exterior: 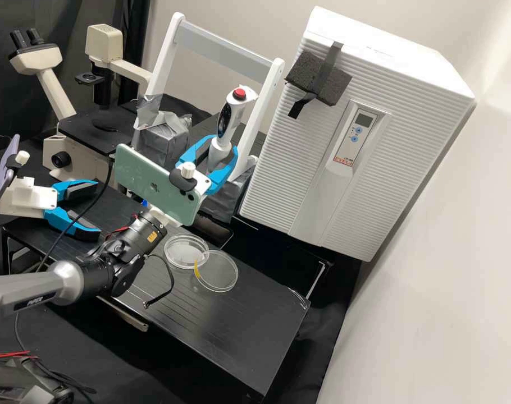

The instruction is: Use the pipette

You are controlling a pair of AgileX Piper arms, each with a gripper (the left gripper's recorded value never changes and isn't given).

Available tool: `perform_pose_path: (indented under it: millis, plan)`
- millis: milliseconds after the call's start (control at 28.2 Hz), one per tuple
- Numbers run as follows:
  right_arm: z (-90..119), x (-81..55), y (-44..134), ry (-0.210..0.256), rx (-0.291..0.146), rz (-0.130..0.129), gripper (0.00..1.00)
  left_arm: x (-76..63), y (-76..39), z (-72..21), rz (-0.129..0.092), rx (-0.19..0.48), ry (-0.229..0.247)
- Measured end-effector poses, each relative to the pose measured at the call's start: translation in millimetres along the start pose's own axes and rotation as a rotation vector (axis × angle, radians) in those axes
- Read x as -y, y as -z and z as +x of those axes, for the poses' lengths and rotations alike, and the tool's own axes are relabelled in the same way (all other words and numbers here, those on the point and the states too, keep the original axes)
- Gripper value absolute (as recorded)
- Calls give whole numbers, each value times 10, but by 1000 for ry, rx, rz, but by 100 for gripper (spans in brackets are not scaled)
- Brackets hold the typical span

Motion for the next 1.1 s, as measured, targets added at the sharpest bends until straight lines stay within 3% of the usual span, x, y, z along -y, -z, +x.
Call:
perform_pose_path:
  millis: [142,425,532,851,1099]
  plan:
    - [-60,-81,-31,3,12,-11,0,5,-21,3,1,7,2]
    - [-162,-189,1,3,-15,-3,0,-3,-68,19,4,30,-14]
    - [-170,-184,10,9,-20,8,0,2,-69,25,3,32,-16]
    - [-241,-79,-31,84,-17,-28,0,3,-70,29,3,35,-23]
    - [-254,-91,-60,82,-3,-41,0,3,-70,29,3,35,-23]
